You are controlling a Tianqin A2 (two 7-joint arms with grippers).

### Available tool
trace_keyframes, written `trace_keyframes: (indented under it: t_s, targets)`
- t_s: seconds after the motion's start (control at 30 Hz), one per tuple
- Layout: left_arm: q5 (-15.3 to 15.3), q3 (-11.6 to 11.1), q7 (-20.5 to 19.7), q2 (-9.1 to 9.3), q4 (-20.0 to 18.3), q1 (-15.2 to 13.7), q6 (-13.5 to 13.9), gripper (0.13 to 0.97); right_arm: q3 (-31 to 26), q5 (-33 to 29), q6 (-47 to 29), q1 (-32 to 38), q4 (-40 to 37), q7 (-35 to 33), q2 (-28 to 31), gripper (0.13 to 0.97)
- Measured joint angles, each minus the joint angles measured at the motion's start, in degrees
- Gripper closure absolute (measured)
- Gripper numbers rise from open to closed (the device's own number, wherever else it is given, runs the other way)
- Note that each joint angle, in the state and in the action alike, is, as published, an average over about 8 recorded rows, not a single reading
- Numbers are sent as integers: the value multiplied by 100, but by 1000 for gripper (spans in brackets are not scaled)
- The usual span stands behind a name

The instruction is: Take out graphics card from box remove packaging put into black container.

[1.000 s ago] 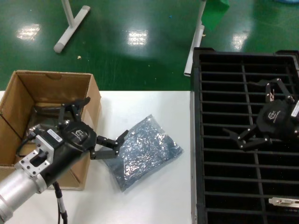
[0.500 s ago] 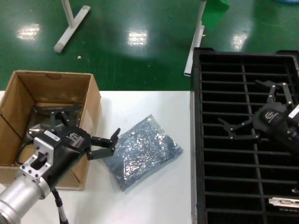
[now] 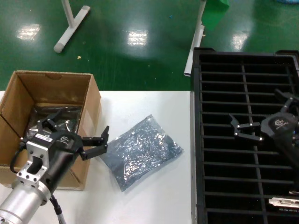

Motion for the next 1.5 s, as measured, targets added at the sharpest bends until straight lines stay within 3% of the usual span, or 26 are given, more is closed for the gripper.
trace_keyframes:
  t_s: [0.43,0.57,1.5]
  targets:
    - [294,51,-648,174,-431,367,-1036,132,323,178,1170,-762,240,102,-574,129]
    - [353,62,-779,209,-517,440,-1243,132,388,213,1403,-913,288,124,-688,129]
    - [384,67,-848,228,-563,480,-1355,132,423,232,1529,-997,314,133,-751,129]
